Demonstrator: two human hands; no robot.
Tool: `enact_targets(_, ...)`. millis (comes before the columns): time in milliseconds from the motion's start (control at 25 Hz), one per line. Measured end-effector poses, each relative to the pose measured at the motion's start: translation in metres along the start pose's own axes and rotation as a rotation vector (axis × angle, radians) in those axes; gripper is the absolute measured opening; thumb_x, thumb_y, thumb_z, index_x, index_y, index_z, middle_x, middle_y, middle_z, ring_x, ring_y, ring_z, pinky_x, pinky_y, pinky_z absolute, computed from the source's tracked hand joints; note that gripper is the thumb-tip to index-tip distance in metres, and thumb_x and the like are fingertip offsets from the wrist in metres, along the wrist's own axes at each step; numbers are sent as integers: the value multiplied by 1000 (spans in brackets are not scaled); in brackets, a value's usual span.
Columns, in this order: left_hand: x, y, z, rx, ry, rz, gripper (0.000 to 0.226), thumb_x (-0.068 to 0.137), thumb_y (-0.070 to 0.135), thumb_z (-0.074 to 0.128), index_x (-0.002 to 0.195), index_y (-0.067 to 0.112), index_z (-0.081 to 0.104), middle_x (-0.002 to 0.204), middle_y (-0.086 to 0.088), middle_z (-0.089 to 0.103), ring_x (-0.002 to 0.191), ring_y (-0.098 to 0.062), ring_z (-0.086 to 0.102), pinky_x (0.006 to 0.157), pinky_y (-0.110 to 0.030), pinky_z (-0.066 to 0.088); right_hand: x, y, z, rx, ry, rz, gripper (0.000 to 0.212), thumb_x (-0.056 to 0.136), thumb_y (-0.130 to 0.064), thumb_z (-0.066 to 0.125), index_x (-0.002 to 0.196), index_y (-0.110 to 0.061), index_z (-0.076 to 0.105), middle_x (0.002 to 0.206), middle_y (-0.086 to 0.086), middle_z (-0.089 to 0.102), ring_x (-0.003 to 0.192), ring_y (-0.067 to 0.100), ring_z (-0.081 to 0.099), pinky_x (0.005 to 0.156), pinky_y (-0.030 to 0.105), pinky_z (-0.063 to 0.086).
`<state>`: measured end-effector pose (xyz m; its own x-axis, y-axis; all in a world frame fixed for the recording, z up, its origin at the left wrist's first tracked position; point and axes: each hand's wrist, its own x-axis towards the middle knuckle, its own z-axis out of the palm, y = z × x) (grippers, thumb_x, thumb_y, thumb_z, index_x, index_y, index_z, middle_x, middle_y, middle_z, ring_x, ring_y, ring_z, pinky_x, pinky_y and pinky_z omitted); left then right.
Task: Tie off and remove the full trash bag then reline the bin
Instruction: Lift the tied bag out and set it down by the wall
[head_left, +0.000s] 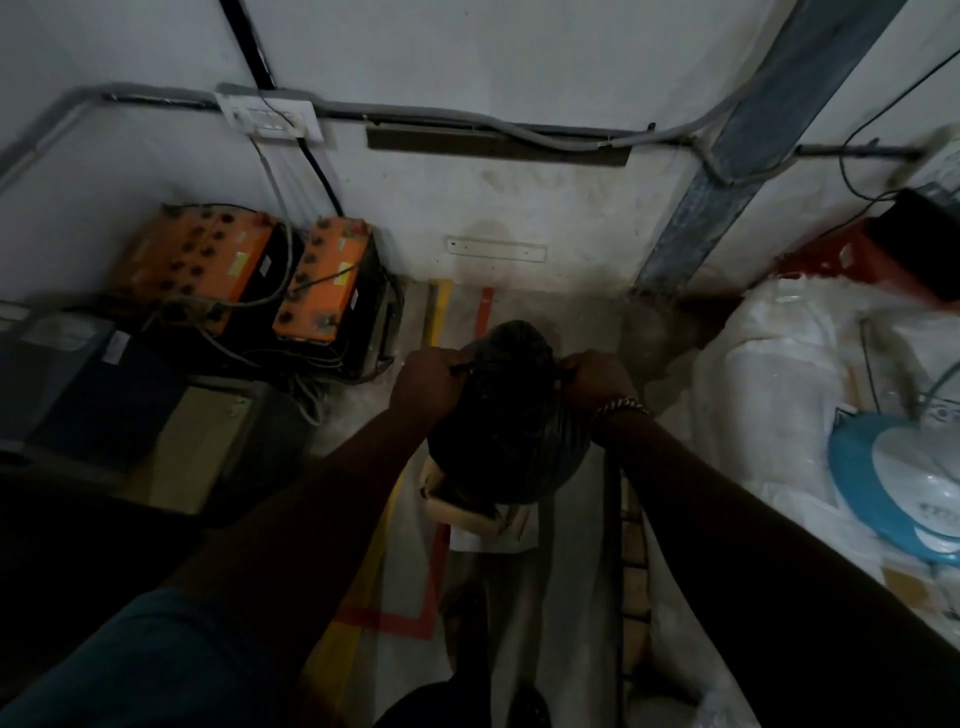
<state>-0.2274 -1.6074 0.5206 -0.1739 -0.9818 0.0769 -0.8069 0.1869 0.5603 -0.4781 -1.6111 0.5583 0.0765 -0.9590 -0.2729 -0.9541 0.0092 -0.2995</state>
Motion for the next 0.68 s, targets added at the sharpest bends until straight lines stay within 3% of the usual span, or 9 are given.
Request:
enact_targets(120,29,-11,7,-17,17,13,67,91,50,33,92,2,79,80,-21,72,70,-37,68,63,-42,53,20,-5,-7,-2,-4,17,31,83,-35,66,101,-10,75,98,20,73,95,42,69,80,41,55)
enact_targets(320,52,-26,16,-61,69,96,57,92,43,39,96,3,80,76,-23,72,64,-39,67,58,-37,52,47,-8,0,17,21,30,34,93,-27,64,119,-7,68,113,22,70,104,44,65,84,42,51)
enact_targets(440,60,-33,20,-61,60,60,54,95,41,42,81,1,77,64,-15,64,55,-29,59,54,-32,42,60,-9,7,49,22,50,29,95,-22,59,117,-6,71,114,22,71,106,43,65,87,41,51)
enact_targets(520,64,-39,23,-65,9,-13,42,96,29,53,81,-3,75,67,-15,64,61,-25,60,59,-31,40,64,-10,8,41,13,64,28,96,-24,59,113,-9,75,112,20,72,105,40,67,86,38,52)
enact_targets(680,65,-47,29,-70,-48,-31,39,95,20,53,71,-5,70,61,-22,60,55,-36,60,50,-35,37,65,-17,12,8,-27,32,25,95,-27,61,106,-12,78,106,17,75,101,39,69,84,35,53)
